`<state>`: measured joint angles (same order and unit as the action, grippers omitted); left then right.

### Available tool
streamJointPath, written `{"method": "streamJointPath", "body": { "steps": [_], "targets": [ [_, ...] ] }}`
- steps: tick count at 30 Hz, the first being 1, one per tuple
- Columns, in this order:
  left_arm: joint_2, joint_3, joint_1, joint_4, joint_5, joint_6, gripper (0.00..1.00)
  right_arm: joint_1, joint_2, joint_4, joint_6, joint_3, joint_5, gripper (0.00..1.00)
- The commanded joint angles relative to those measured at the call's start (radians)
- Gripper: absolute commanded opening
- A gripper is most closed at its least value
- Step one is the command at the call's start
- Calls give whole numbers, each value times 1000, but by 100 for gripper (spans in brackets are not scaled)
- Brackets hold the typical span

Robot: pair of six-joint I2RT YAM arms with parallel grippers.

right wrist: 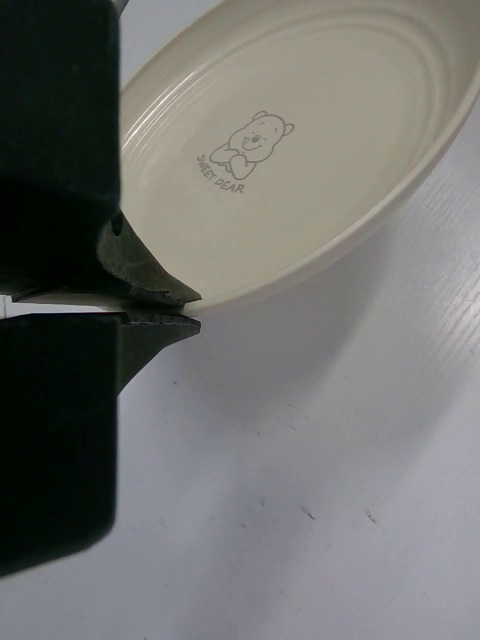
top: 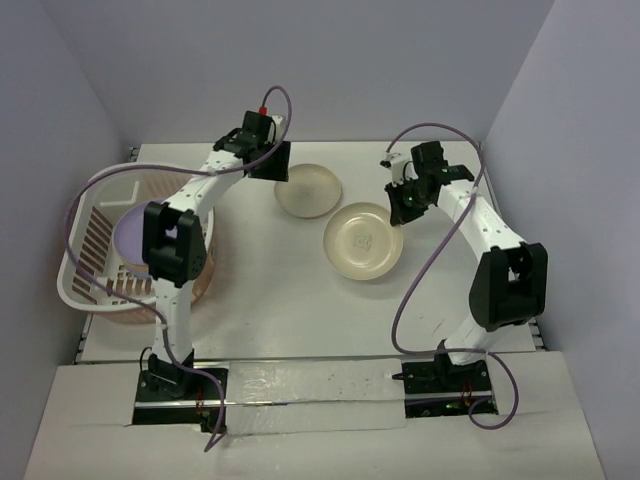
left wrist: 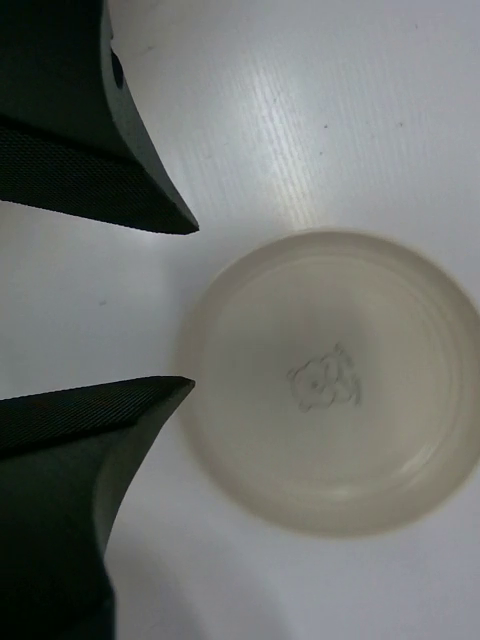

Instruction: Place the plates into the plastic bin on the countertop

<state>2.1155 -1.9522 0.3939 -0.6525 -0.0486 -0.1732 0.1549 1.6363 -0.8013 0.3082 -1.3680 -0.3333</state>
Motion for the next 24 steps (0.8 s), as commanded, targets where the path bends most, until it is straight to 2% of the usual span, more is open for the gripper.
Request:
{"method": "streamJointPath", "body": {
  "steps": [1, 9, 13, 14, 16, 18, 24],
  "targets": [
    [142, -122, 9, -1, 168, -192, 61, -36, -107, -29, -7, 35, -1, 0],
    [249, -105, 13, 72, 332, -243, 55, -99, -197, -75, -10, 45, -44, 0],
    [262, -57, 11, 103, 247, -230, 48, -106, -197, -73, -11, 50, -50, 0],
    [264, -57, 10, 103, 247, -232, 45, -106, -197, -73, -12, 50, -50, 0],
    [271, -48, 3, 111, 158, -231, 31, -108, -193, -74, -14, 42, -58, 0],
    [270, -42, -4, 114, 103, -247, 21, -109, -190, -80, -16, 31, -61, 0],
    [247, -64, -10, 110, 30, -250, 7, -117, -187, -105, -21, -24, -62, 0]
  ]
}}
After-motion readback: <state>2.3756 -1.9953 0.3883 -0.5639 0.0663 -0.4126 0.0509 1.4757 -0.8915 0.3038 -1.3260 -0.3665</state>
